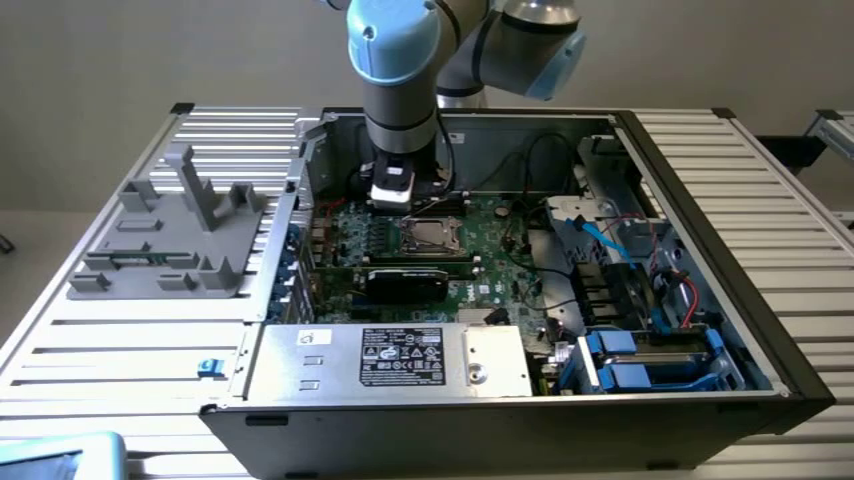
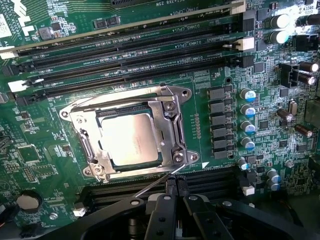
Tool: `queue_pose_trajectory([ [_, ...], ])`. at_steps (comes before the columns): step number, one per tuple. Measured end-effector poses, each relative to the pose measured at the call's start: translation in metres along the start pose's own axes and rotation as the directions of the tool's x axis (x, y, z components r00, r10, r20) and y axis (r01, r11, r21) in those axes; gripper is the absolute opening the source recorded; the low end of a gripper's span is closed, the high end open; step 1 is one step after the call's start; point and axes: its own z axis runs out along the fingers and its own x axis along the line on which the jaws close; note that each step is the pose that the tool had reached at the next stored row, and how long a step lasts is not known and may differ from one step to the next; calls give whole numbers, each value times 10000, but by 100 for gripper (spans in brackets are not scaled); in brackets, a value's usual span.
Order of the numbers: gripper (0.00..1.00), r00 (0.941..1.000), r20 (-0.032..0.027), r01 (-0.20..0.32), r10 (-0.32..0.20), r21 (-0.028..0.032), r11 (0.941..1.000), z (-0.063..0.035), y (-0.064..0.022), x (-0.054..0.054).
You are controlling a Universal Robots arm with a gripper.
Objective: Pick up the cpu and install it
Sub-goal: 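Install the first cpu locking lever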
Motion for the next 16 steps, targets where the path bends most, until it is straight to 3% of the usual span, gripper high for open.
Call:
queue_pose_trajectory([
  [16,12,10000,-21,-58,58,2,10000,16,-2,47],
])
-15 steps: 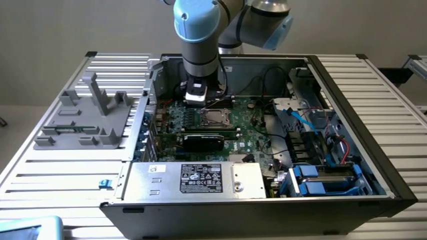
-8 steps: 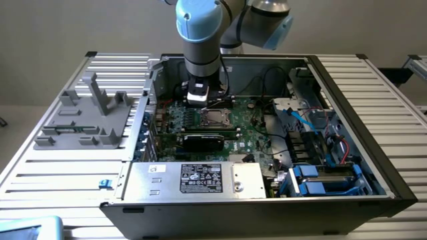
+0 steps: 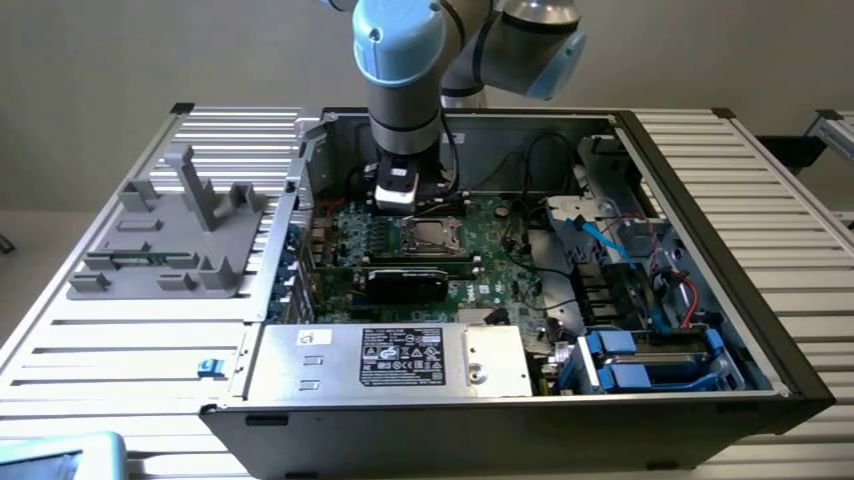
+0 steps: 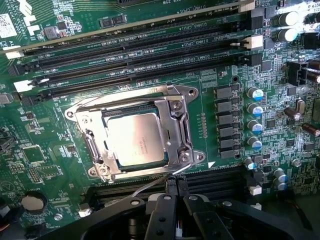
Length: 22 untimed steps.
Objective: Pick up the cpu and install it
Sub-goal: 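Install the first cpu locking lever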
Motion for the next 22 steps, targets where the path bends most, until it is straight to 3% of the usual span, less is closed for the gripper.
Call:
queue_pose_trajectory([
  [22,12,10000,-21,-62,62,-1,10000,28,19,27],
])
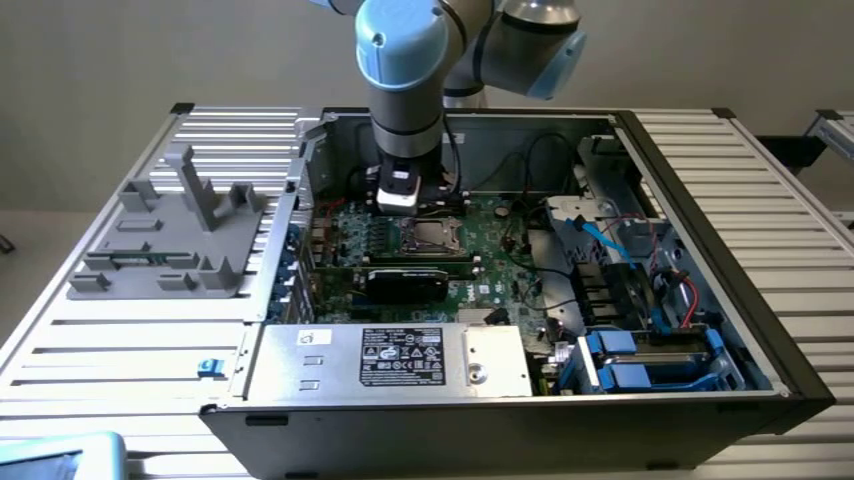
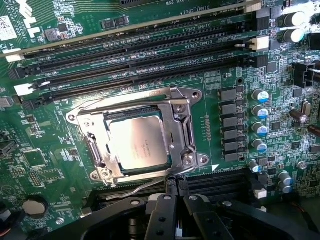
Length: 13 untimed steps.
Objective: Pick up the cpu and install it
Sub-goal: 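Install the first cpu locking lever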
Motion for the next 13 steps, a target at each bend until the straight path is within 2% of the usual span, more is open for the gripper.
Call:
queue_pose_trajectory([
  [13,12,10000,-19,-53,53,2,10000,8,-8,50],
])
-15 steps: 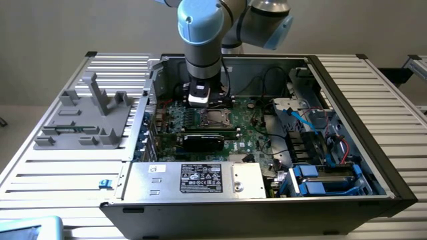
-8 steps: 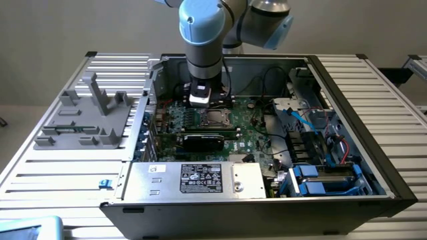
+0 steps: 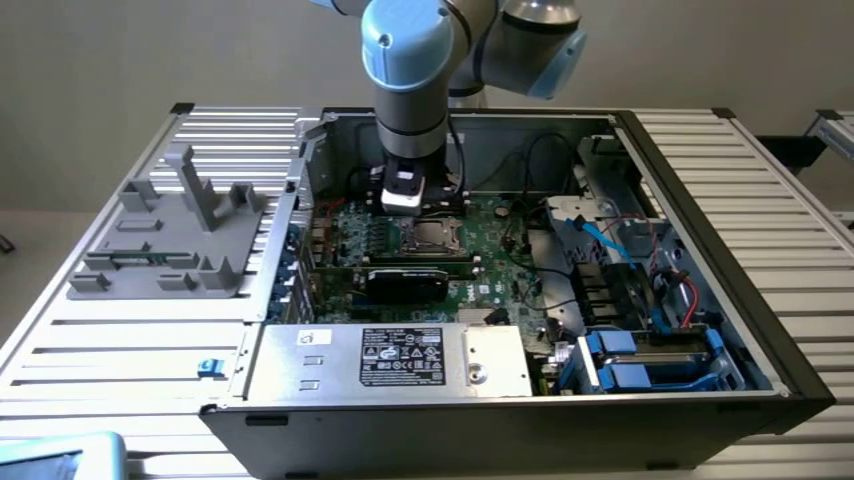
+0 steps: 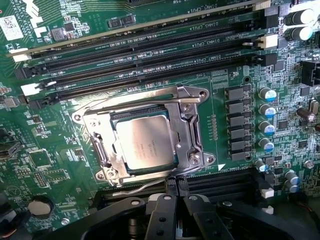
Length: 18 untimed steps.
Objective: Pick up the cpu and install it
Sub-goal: 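Install the first cpu locking lever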
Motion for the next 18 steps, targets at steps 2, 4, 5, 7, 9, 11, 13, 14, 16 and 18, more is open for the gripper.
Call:
queue_pose_trajectory([
  [2,12,10000,-2,-7,7,-1,10000,1,0,6],
  [4,12,10000,-5,-16,16,-1,10000,3,0,10],
  [5,12,10000,-8,-20,20,0,10000,5,0,11],
  [7,12,10000,-11,-29,29,-1,10000,6,1,13],
  [9,12,10000,-15,-39,39,-1,10000,9,1,15],
  [11,12,10000,-18,-47,47,-1,10000,11,2,18],
  [13,12,10000,-21,-54,54,0,10000,12,1,19],
  [14,12,10000,-22,-57,57,0,10000,12,1,20],
  [16,12,10000,-25,-65,65,2,10000,12,2,22],
  [18,12,10000,-28,-73,73,3,10000,12,4,23],
])
